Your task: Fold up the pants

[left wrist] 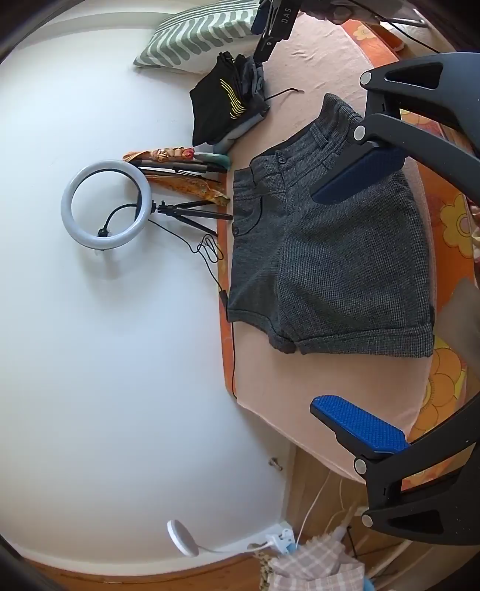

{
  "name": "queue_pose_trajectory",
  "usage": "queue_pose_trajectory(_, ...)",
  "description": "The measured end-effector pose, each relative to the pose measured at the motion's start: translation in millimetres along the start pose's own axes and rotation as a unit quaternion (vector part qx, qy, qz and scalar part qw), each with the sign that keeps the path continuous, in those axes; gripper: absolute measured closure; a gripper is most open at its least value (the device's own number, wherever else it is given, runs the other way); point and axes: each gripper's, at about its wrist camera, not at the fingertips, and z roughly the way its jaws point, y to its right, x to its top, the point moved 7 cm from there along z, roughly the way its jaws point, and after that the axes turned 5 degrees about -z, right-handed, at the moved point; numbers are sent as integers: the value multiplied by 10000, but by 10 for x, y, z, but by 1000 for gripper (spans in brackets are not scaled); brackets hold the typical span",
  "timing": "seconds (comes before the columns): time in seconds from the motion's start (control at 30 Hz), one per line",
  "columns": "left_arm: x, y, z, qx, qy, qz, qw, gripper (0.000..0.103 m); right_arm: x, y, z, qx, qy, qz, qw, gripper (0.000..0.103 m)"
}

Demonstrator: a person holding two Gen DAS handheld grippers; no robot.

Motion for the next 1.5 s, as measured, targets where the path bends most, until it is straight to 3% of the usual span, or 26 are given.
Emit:
queue_pose_trajectory(0.37, 25, -62, 46, 49, -28, -3, 10000, 0, 12, 70, -20, 62, 20, 242, 9997, 0)
queue_pose_trajectory(1.5, 51, -58, -28, 87, 108, -3, 9999, 0, -3, 44, -24, 36, 15, 187, 9998, 0)
